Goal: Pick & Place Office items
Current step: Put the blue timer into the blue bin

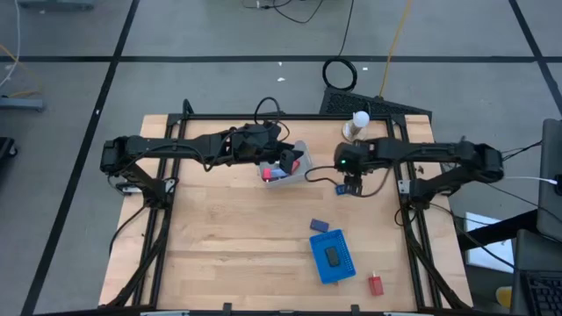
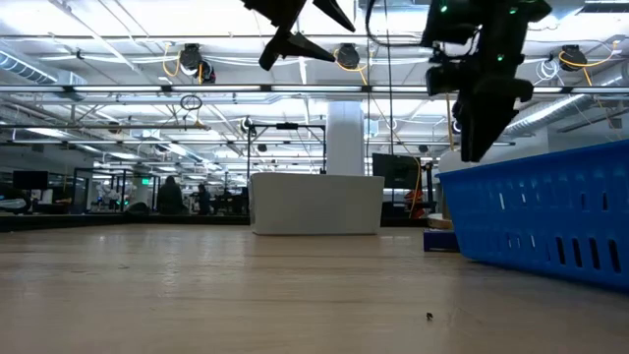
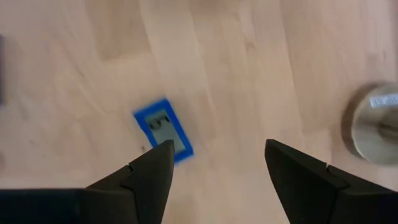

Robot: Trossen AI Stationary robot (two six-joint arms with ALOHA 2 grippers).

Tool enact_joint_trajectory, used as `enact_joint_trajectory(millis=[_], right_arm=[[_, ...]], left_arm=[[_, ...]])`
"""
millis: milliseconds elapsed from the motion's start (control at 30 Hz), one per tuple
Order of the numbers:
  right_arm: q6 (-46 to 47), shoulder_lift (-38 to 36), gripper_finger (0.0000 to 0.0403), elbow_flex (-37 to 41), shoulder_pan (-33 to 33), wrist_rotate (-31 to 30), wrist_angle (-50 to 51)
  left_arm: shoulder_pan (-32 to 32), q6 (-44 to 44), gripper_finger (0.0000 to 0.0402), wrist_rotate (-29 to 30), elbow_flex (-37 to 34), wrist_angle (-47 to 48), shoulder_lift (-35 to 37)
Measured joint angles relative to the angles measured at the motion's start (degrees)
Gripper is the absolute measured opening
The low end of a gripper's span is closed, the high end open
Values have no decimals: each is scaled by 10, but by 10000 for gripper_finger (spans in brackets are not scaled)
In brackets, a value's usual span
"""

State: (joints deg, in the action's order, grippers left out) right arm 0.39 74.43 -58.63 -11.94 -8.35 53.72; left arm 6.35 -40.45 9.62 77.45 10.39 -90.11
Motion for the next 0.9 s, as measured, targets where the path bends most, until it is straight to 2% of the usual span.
enact_joint_trajectory(millis=[167,567,667,900], right_arm=[[20,52,242,-29,0,-8,63],[126,61,242,-30,0,-5,69],[88,61,242,-30,0,12,70],[-59,61,243,-30,1,9,61]], left_arm=[[0,1,244,0,0,16,0],[8,0,244,-6,0,19,0],[11,8,244,-6,0,19,0],[15,14,244,-7,0,19,0]])
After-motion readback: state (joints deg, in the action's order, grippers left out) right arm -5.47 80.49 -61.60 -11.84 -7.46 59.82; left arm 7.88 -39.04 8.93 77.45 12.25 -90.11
